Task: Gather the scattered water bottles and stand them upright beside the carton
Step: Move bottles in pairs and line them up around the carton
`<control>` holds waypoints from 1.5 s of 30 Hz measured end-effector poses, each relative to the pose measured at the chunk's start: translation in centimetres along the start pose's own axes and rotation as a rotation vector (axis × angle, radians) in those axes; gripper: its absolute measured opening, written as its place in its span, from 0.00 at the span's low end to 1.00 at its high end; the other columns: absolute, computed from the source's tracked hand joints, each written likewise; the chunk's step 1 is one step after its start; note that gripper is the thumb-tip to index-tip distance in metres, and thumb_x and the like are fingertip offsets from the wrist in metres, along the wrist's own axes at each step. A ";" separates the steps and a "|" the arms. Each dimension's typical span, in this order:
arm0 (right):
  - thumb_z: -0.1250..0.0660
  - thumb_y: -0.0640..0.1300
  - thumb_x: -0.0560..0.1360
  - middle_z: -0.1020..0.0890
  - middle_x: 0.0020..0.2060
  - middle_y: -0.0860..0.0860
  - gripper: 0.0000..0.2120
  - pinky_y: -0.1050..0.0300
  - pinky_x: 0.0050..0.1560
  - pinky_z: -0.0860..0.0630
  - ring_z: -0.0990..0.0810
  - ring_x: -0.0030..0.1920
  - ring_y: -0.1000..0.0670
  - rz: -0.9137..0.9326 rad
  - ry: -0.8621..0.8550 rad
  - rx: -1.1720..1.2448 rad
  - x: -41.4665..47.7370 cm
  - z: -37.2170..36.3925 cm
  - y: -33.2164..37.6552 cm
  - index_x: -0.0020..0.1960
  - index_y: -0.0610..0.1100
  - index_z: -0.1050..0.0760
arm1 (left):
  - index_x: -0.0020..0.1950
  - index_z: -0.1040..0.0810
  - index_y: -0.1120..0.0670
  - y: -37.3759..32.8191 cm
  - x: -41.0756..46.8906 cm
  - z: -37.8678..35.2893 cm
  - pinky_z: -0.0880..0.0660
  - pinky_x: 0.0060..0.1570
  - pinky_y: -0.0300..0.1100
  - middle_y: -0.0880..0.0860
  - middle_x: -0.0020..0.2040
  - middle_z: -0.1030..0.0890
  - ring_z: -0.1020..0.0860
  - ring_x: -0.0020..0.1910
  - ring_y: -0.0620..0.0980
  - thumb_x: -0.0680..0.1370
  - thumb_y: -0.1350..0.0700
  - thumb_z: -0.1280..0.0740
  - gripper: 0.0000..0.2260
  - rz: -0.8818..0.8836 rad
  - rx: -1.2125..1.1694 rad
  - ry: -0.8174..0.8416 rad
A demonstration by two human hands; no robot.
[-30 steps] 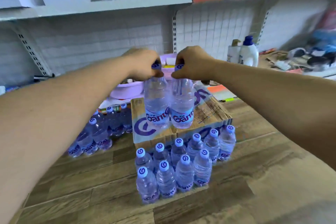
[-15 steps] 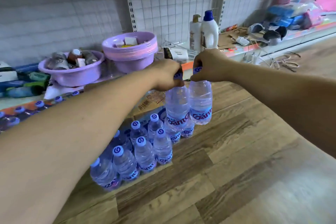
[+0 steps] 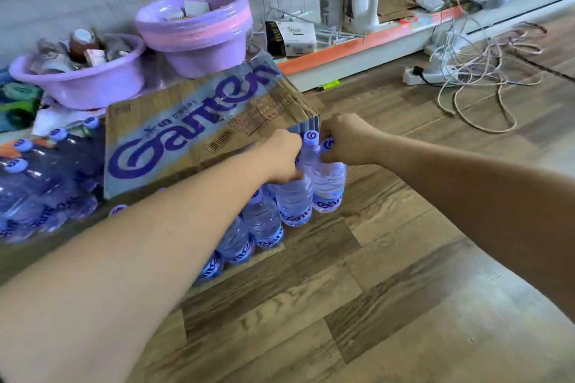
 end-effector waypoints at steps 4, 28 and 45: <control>0.29 0.42 0.69 0.23 0.54 0.39 0.11 0.55 0.52 0.29 0.25 0.57 0.40 0.030 0.064 0.033 0.6 -3.2 -0.5 0.50 0.40 0.24 | 0.46 0.30 0.58 0.8 1.0 -3.0 0.30 0.39 0.47 0.57 0.46 0.30 0.25 0.45 0.60 0.73 0.52 0.32 0.11 0.057 -0.029 0.004; 0.35 0.47 0.74 0.20 0.55 0.46 0.12 0.50 0.53 0.24 0.22 0.55 0.42 0.157 -0.063 -0.018 6.3 -1.7 14.7 0.56 0.46 0.24 | 0.69 0.31 0.53 17.0 -7.8 0.9 0.29 0.59 0.44 0.55 0.63 0.28 0.26 0.60 0.54 0.75 0.51 0.31 0.23 0.080 -0.445 -0.169; 0.40 0.44 0.79 0.32 0.64 0.42 0.21 0.48 0.54 0.28 0.27 0.62 0.38 0.457 0.208 -0.031 17.5 -17.9 51.9 0.70 0.40 0.38 | 0.77 0.46 0.54 57.6 -22.7 -7.6 0.37 0.72 0.51 0.52 0.79 0.48 0.42 0.76 0.55 0.79 0.56 0.37 0.29 0.579 -0.161 -0.098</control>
Point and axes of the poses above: each hand's wrist, its own x-axis towards the middle knuckle, its own z-axis out of the back of the hand, y = z × x, the point moved 10 cm from there along x, towards the middle knuckle
